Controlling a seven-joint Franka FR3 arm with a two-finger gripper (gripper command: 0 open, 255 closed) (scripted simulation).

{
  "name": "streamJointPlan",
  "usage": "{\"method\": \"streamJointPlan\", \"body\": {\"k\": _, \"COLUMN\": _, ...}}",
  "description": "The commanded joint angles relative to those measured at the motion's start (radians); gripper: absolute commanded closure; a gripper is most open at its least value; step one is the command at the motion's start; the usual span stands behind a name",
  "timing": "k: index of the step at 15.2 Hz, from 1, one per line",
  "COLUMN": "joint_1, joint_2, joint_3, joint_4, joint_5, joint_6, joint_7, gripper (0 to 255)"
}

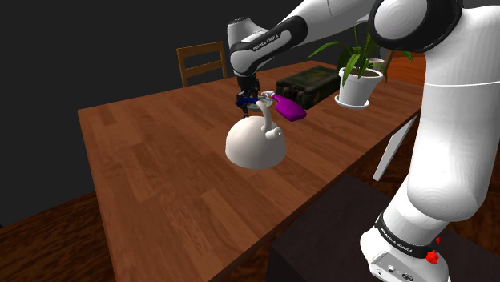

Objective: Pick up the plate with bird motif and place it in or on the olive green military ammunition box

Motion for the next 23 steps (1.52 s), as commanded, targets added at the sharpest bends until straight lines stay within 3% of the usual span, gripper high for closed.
{"method": "streamJointPlan", "body": {"k": 1, "joint_1": 0.0, "joint_2": 0.0, "joint_3": 0.0, "joint_4": 0.0, "joint_5": 0.0, "joint_6": 0.0, "joint_7": 0.0, "gripper": 0}}
{"method": "streamJointPlan", "body": {"k": 2, "joint_1": 0.0, "joint_2": 0.0, "joint_3": 0.0, "joint_4": 0.0, "joint_5": 0.0, "joint_6": 0.0, "joint_7": 0.0, "gripper": 0}}
{"method": "streamJointPlan", "body": {"k": 3, "joint_1": 0.0, "joint_2": 0.0, "joint_3": 0.0, "joint_4": 0.0, "joint_5": 0.0, "joint_6": 0.0, "joint_7": 0.0, "gripper": 255}}
{"method": "streamJointPlan", "body": {"k": 12, "joint_1": 0.0, "joint_2": 0.0, "joint_3": 0.0, "joint_4": 0.0, "joint_5": 0.0, "joint_6": 0.0, "joint_7": 0.0, "gripper": 255}}
{"method": "streamJointPlan", "body": {"k": 23, "joint_1": 0.002, "joint_2": -0.037, "joint_3": 0.004, "joint_4": 0.096, "joint_5": 0.015, "joint_6": -0.129, "joint_7": -0.032, "gripper": 255}}
